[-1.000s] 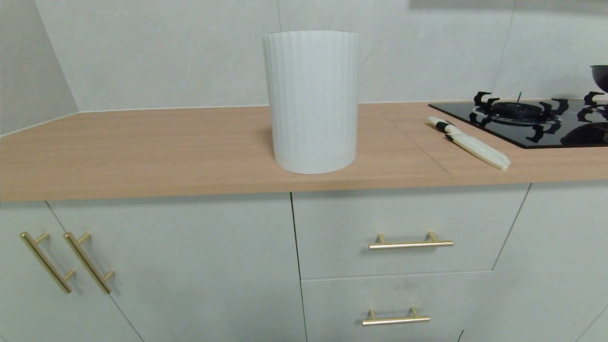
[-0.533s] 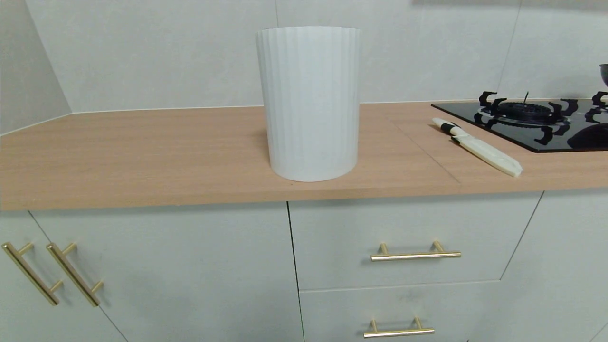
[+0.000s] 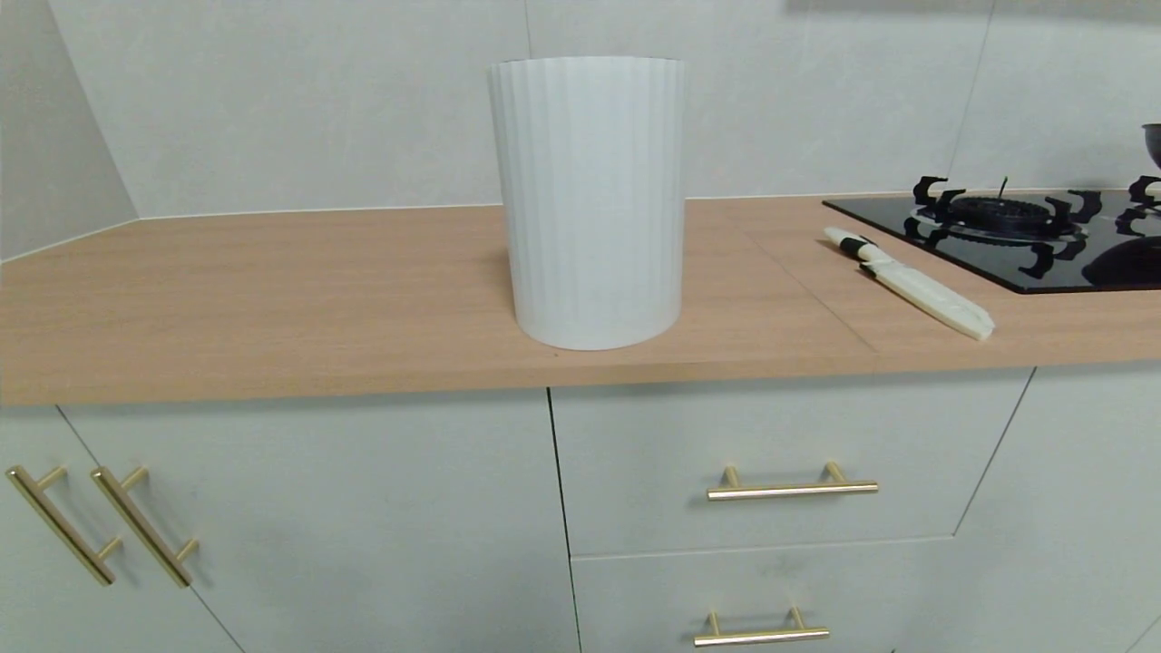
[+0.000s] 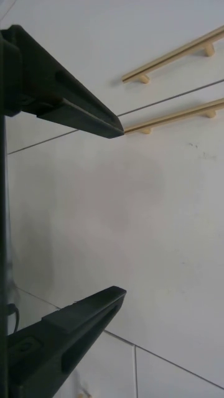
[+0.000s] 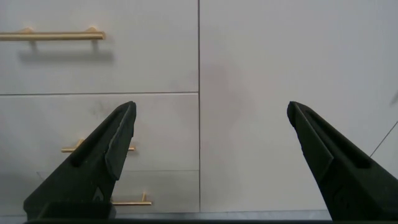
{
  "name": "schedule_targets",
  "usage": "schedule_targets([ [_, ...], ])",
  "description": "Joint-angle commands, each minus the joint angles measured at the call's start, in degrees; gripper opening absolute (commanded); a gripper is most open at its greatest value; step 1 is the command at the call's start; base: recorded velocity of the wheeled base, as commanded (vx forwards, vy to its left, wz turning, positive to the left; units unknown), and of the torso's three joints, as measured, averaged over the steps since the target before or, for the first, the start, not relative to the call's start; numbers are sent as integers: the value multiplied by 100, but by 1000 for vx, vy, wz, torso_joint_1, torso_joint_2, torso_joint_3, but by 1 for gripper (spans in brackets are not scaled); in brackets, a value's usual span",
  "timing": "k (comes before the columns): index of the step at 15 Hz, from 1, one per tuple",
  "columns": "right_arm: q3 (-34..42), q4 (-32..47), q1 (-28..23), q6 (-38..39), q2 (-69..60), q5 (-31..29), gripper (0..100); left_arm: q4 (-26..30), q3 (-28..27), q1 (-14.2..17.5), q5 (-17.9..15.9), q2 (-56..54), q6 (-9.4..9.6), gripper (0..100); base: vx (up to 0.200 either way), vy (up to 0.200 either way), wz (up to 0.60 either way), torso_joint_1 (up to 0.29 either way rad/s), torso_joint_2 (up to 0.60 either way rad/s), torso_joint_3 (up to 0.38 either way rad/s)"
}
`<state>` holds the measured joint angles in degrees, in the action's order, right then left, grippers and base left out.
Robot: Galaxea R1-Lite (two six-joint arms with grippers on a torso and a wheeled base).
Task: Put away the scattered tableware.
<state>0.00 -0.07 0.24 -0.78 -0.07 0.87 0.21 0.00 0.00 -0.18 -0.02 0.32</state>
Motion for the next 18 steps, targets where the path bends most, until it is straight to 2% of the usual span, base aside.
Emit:
schedule_targets([
  [1,0,-1,2,-1,7,1,100,-3,0,0,1,2,3,100,0,0,0,27,-242,-212],
  [4,0,-1,2,-1,7,1,100,6,0,0,1,2,3,100,0,0,0,94,-263,-290],
  [8,0,-1,2,-1,7,1,100,-3,0,0,1,2,3,100,0,0,0,134,-524,-303],
  [18,0,-1,2,-1,7,1,100,6,0,0,1,2,3,100,0,0,0,184,-478,-291],
])
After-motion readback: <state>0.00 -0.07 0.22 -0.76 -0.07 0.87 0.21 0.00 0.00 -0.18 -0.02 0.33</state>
